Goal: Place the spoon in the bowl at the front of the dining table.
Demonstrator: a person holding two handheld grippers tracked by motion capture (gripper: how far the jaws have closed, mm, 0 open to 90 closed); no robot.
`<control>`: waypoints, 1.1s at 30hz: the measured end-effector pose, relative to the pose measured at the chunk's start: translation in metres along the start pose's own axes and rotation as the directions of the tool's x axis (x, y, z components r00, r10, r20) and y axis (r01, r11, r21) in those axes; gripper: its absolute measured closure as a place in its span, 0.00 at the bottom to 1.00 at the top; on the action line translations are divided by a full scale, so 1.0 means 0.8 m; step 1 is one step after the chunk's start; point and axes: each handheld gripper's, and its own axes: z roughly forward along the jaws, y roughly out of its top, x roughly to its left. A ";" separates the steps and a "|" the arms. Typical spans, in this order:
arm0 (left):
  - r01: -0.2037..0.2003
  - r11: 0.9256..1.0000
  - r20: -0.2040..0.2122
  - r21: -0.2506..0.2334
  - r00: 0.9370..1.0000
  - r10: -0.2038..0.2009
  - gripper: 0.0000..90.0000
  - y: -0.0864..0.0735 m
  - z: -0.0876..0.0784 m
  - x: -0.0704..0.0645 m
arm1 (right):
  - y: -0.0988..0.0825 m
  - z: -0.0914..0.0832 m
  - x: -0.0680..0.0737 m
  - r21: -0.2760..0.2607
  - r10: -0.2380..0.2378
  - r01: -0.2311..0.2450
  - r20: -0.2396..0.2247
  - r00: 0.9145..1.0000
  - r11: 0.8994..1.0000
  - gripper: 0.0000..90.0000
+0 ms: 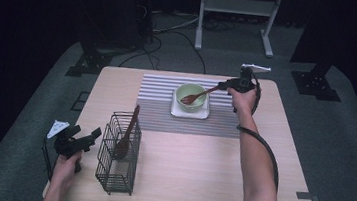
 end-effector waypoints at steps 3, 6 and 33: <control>0.000 1.000 0.000 -0.001 1.000 0.000 0.01 0.000 0.000 0.000 | 0.000 0.000 0.000 0.003 -0.001 0.001 -0.001 1.000 1.000 0.88; 0.000 1.000 0.000 -0.001 1.000 0.000 0.01 0.000 0.000 0.000 | 0.000 0.001 -0.001 0.007 0.005 -0.005 -0.008 1.000 1.000 0.87; 0.001 1.000 -0.001 -0.002 1.000 -0.001 0.01 0.000 0.000 0.000 | -0.009 -0.003 -0.006 0.041 0.002 0.000 -0.055 0.998 0.999 0.70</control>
